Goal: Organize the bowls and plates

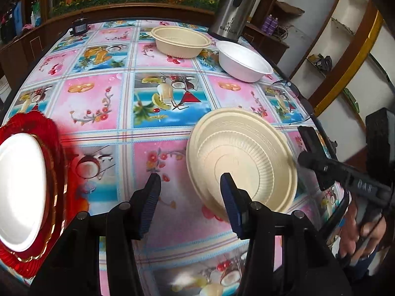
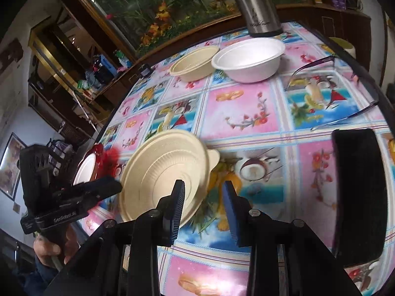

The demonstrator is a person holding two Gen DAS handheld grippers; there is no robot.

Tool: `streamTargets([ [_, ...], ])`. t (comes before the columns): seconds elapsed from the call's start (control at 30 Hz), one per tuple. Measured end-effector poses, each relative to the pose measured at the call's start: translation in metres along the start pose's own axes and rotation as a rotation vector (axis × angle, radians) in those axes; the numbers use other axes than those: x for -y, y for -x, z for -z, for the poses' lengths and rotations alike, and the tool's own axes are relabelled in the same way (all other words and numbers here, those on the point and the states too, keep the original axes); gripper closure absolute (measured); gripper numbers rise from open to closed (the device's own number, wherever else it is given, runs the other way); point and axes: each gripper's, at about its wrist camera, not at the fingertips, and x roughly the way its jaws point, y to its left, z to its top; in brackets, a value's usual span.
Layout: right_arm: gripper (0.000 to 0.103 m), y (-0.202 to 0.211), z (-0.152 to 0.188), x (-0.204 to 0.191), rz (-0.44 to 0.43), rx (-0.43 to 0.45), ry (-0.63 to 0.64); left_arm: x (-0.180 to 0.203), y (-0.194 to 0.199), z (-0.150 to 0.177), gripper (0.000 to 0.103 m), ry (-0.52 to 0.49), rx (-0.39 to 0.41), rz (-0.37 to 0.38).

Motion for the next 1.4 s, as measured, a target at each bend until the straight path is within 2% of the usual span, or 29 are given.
streamTargets([
  [0.07,0.076,-0.006,0.004,-0.003,0.000,-0.008,0.005,0.002,-0.008,-0.001,0.056,-0.001,-0.005,-0.009],
  [0.13,0.088,-0.015,0.007,-0.007,0.017,-0.025,0.011,0.005,-0.015,-0.002,0.077,-0.025,-0.007,-0.013],
  [0.17,0.090,-0.016,0.009,-0.008,0.015,-0.019,0.013,0.008,-0.019,0.001,0.089,-0.052,-0.015,-0.032],
  [0.43,0.092,-0.010,0.013,-0.020,0.041,0.017,0.031,0.024,-0.006,0.012,0.089,-0.173,0.108,-0.171],
  [0.57,0.092,-0.009,0.013,-0.027,0.039,0.030,0.046,0.022,-0.001,0.015,0.089,-0.194,0.150,-0.216],
  [0.83,0.092,-0.016,0.012,-0.041,0.038,0.029,0.075,0.015,0.006,0.018,0.089,-0.192,0.193,-0.251],
  [1.4,0.092,-0.020,0.014,-0.052,0.042,0.027,0.094,0.010,0.013,0.022,0.088,-0.186,0.223,-0.266],
])
